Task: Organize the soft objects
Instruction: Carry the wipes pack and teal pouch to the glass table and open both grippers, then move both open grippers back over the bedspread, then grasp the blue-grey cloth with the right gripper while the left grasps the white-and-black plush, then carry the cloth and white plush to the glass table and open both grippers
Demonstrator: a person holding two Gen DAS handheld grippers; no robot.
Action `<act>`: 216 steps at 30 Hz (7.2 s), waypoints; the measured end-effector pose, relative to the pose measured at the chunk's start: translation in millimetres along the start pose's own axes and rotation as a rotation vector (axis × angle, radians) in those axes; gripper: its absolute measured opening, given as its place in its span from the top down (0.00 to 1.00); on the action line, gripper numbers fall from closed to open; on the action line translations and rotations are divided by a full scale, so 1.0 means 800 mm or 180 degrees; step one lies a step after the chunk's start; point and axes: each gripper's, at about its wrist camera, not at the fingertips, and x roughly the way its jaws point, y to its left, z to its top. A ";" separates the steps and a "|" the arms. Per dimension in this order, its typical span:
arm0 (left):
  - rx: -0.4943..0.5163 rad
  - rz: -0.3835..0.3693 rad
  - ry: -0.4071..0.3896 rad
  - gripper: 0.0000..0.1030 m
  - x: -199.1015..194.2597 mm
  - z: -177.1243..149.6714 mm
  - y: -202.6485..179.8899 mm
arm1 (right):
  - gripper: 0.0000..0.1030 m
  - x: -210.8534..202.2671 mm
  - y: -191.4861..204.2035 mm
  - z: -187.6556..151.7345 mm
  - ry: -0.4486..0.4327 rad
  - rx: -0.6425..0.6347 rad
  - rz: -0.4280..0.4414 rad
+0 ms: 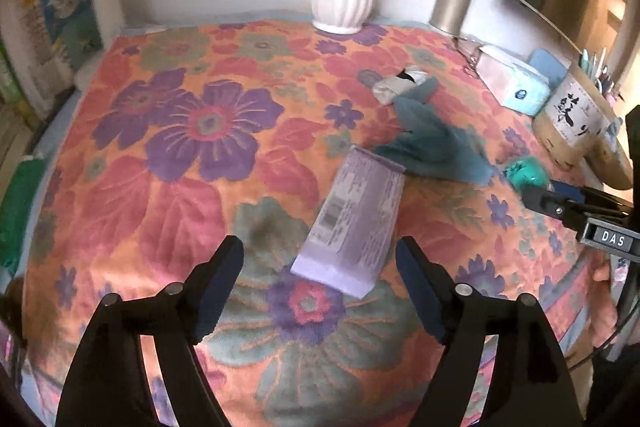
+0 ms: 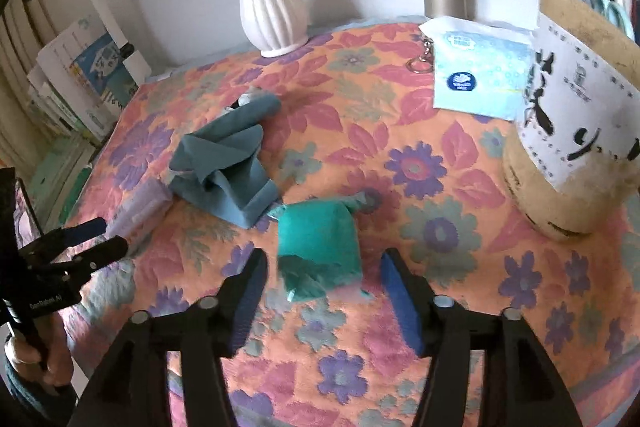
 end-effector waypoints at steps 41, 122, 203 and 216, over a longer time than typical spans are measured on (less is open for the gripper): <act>0.1692 -0.1624 -0.0338 0.65 -0.050 0.059 -0.464 | 0.64 -0.278 -0.222 -0.064 -0.0874 0.0786 -0.0737; -0.0378 -0.0596 -0.0581 0.19 0.084 0.132 0.006 | 0.91 0.066 0.130 0.059 0.0054 -0.1091 -0.0109; 0.1333 -0.2122 -0.0510 0.63 -0.043 0.116 -0.509 | 0.92 -0.337 -0.304 -0.050 -0.1757 0.1287 -0.0356; 0.1575 -0.1698 -0.0615 0.63 0.015 0.124 -0.592 | 0.92 -0.292 -0.432 0.073 -0.1478 0.1262 -0.0759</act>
